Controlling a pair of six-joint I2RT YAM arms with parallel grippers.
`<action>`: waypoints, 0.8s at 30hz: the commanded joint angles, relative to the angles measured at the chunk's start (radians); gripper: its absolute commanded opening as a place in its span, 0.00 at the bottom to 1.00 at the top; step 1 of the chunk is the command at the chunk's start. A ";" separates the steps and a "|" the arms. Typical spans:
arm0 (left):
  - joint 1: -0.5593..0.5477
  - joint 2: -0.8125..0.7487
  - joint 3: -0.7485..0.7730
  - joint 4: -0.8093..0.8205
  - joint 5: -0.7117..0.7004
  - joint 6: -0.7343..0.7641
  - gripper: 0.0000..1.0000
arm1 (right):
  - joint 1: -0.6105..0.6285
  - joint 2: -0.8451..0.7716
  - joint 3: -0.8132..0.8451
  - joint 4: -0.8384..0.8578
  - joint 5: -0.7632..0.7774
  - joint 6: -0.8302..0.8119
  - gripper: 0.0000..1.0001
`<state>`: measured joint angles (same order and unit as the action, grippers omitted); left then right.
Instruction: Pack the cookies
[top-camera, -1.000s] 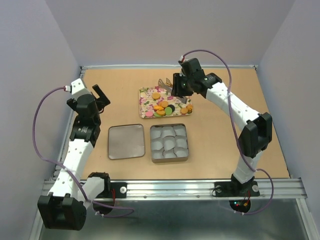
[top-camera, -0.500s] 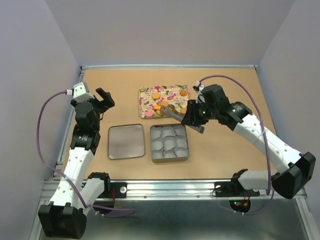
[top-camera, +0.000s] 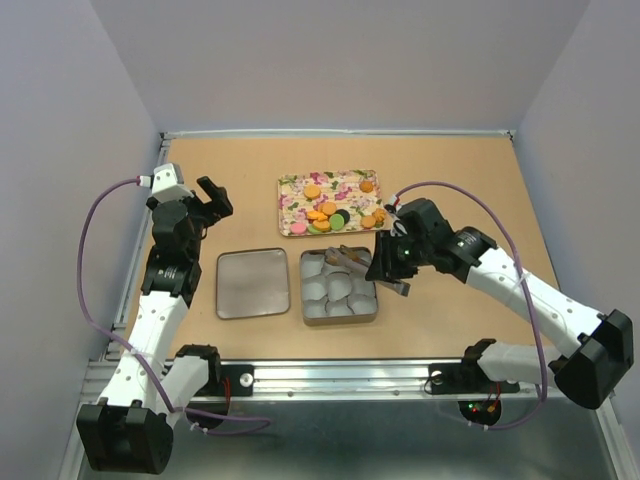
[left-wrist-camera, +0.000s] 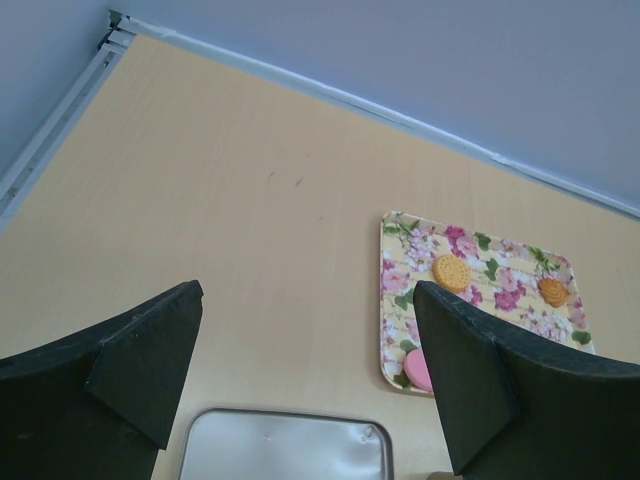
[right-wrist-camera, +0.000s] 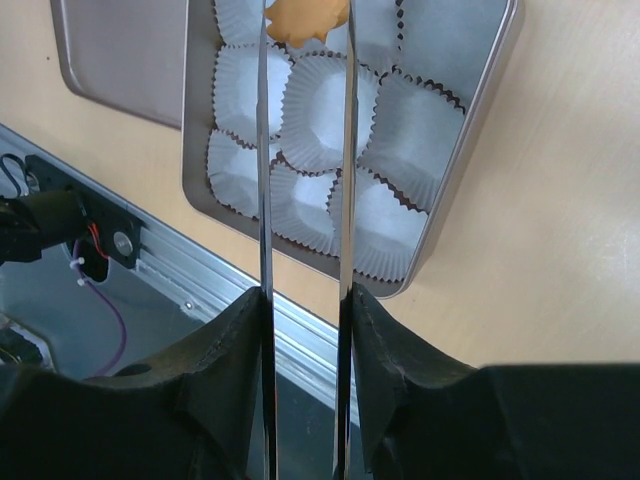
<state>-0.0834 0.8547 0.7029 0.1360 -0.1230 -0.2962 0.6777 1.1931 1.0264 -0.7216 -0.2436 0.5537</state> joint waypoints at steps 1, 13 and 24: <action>0.002 -0.016 0.053 0.024 0.011 0.019 0.98 | 0.016 -0.047 -0.023 0.057 0.007 0.031 0.42; 0.002 -0.017 0.053 0.017 0.011 0.017 0.98 | 0.036 -0.020 -0.014 0.065 0.052 0.029 0.43; 0.001 -0.029 0.050 0.016 0.011 0.017 0.97 | 0.046 0.020 0.001 0.068 0.104 0.040 0.57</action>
<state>-0.0834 0.8536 0.7040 0.1295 -0.1192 -0.2958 0.7113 1.2110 1.0134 -0.7055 -0.1768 0.5816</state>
